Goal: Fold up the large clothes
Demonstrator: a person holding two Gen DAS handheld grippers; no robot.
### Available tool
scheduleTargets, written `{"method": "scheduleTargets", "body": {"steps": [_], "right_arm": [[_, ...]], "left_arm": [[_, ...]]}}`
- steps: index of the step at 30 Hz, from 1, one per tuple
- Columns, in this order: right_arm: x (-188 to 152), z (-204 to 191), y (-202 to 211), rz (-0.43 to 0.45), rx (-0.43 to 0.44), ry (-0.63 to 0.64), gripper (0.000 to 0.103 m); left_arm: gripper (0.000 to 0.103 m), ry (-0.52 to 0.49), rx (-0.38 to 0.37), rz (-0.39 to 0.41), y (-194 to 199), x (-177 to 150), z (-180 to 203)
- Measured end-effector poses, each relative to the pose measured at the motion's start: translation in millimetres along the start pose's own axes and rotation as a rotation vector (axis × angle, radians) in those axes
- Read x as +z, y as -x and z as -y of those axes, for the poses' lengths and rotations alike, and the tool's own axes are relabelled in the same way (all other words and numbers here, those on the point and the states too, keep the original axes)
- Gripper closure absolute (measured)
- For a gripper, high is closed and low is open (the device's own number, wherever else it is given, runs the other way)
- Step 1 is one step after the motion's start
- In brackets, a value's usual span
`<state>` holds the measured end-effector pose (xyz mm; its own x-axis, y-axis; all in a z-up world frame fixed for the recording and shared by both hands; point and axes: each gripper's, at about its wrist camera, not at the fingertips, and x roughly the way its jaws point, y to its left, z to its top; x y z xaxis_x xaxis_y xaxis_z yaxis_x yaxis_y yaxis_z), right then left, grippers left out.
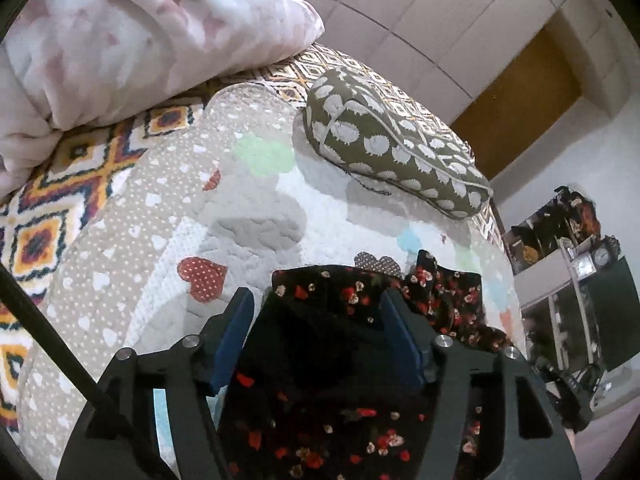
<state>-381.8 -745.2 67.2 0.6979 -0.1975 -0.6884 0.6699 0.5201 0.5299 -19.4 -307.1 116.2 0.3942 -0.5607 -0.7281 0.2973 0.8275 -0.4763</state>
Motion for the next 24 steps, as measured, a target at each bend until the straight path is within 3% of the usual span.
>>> {"method": "scheduleTargets", "body": {"steps": [3, 7, 8, 10, 14, 18, 22, 24], "right_arm": [[7.0, -9.6, 21.3, 0.062, -0.005, 0.006, 0.037], [-9.3, -36.3, 37.1, 0.038, 0.045, 0.093, 0.038], [-16.9, -44.8, 37.7, 0.02, 0.057, 0.123, 0.041], [-38.3, -66.6, 35.7, -0.036, 0.105, 0.206, 0.063], [-81.3, -103.2, 16.4, -0.158, 0.169, 0.371, 0.075], [-111.9, -127.6, -21.7, -0.226, 0.107, 0.51, 0.075], [-116.5, -126.3, -68.9, -0.25, -0.068, 0.584, 0.081], [-110.1, -120.9, -84.7, -0.218, -0.081, 0.557, 0.082]], "left_arm": [[0.037, -0.038, -0.005, -0.01, 10.4, -8.8, 5.3], [0.037, -0.121, 0.011, -0.045, 16.7, -34.0, 16.5], [0.037, -0.149, 0.014, -0.063, 17.4, -43.9, 19.7], [0.037, -0.186, 0.016, -0.085, 18.2, -59.4, 22.3], [0.037, -0.303, 0.041, -0.125, 16.4, -101.7, 26.1], [0.037, -0.399, 0.139, -0.139, -1.4, -132.2, 17.2], [0.024, -0.382, 0.128, -0.129, -12.5, -135.0, 4.4], [0.022, -0.355, 0.102, -0.131, -17.3, -133.4, -2.4]]}}
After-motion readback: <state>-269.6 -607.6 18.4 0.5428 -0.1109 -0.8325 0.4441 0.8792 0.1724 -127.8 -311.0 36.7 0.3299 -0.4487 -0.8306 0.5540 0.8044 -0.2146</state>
